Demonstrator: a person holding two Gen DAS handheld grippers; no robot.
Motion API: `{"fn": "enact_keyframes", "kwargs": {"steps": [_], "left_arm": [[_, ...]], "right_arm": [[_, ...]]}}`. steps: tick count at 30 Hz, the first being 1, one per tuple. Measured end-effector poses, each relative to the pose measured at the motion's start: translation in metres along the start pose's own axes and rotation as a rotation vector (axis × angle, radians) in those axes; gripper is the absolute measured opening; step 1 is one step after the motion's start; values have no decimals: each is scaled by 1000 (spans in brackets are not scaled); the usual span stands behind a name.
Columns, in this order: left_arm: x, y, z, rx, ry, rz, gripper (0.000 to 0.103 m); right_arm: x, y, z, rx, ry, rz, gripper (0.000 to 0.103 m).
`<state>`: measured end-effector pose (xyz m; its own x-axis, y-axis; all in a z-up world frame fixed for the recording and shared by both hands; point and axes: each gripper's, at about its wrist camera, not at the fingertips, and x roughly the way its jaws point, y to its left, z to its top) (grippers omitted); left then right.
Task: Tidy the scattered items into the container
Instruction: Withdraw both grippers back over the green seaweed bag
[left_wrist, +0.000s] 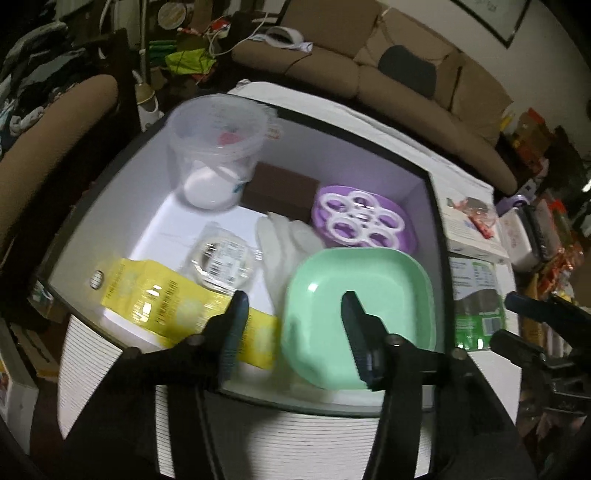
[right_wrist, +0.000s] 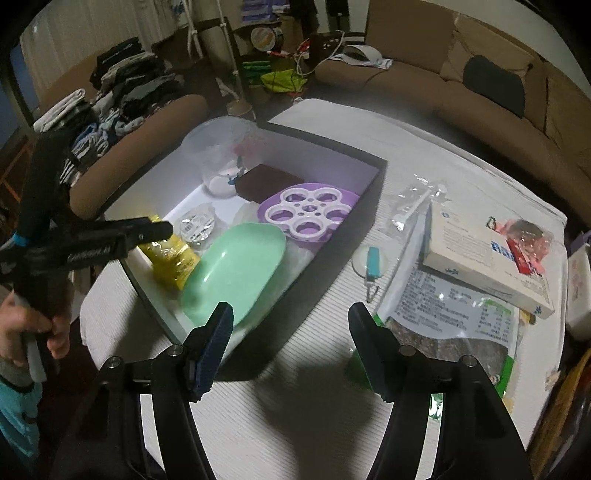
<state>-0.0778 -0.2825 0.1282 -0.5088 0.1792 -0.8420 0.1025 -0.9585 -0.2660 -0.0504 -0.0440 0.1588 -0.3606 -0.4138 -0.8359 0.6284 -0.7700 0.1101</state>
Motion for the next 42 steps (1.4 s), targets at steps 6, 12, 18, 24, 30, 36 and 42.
{"fn": "enact_keyframes", "kwargs": {"steps": [6,12,18,24,30,36,42], "left_arm": [[0,-36,-12,37,28,-36,50],[-15,-79,-27,70,-14,-115,71],[-15,-139,-48,143,-12,-196,77],[12,-188,-73,176,35,-224,77],[59,-215,-98,238,59,-155,77],[93,-235,-113,308,72,-144,77],[110,-247,-115,375,60,-129,77]], "right_arm": [[-34,-19,-13,6,-42,-25,69],[-69,-61,-40,9,-64,-127,82],[-87,-123,-84,142,-65,-158,84],[-88,-165,-125,232,-54,-165,84],[-78,-195,-155,294,-57,-144,84],[-60,-220,-169,358,-82,-107,84],[-43,-232,-166,366,-120,-80,84]]}}
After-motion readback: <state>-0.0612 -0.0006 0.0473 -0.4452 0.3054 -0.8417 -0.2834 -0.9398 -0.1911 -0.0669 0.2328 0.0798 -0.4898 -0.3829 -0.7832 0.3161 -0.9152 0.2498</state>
